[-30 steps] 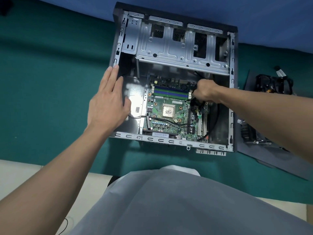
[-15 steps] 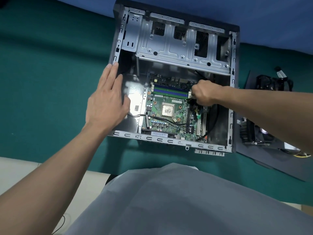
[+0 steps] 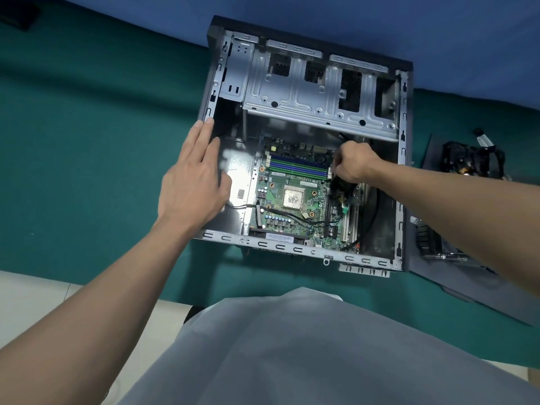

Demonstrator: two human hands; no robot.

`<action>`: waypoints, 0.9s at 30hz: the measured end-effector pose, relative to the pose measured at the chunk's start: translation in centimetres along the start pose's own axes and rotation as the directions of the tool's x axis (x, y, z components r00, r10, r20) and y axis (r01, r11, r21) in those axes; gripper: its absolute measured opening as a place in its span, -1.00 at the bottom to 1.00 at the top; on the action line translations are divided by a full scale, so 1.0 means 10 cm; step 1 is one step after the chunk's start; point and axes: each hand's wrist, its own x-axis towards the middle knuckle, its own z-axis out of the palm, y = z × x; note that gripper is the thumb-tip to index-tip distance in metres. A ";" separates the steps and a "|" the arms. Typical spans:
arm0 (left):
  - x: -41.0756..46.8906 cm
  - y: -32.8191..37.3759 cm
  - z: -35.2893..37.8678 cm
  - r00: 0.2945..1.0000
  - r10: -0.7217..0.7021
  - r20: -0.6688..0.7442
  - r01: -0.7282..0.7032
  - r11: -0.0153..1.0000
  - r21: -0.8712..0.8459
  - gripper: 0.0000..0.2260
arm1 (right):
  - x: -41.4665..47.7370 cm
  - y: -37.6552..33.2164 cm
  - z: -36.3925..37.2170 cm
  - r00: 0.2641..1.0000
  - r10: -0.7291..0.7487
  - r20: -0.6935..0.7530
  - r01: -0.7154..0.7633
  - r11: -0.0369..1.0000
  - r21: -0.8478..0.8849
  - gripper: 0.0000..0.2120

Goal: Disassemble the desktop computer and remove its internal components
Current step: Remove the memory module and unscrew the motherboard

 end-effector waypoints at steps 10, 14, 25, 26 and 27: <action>0.00 0.00 0.00 1.000 0.005 -0.007 -0.005 1.000 -0.003 -0.55 | -0.08 0.02 -0.01 0.998 0.058 0.001 -0.058 0.992 -0.108 -0.83; 0.01 -0.01 0.01 1.000 0.006 -0.003 -0.006 1.000 0.002 -0.55 | -0.09 0.03 0.00 1.000 0.009 0.002 -0.009 1.000 0.000 -0.92; 0.01 -0.02 0.03 1.000 0.014 -0.013 -0.014 1.000 0.001 -0.57 | -0.12 0.06 0.02 0.999 -0.019 -0.030 0.020 0.999 0.029 -0.96; 0.01 -0.02 0.03 1.000 0.015 -0.014 -0.015 1.000 -0.001 -0.57 | -0.12 0.07 0.03 1.000 -0.016 -0.021 0.017 1.000 0.025 -0.92; 0.01 -0.02 0.03 1.000 0.015 -0.015 -0.015 1.000 -0.001 -0.57 | -0.13 0.07 0.03 1.000 -0.003 -0.016 0.002 1.000 -0.016 -0.79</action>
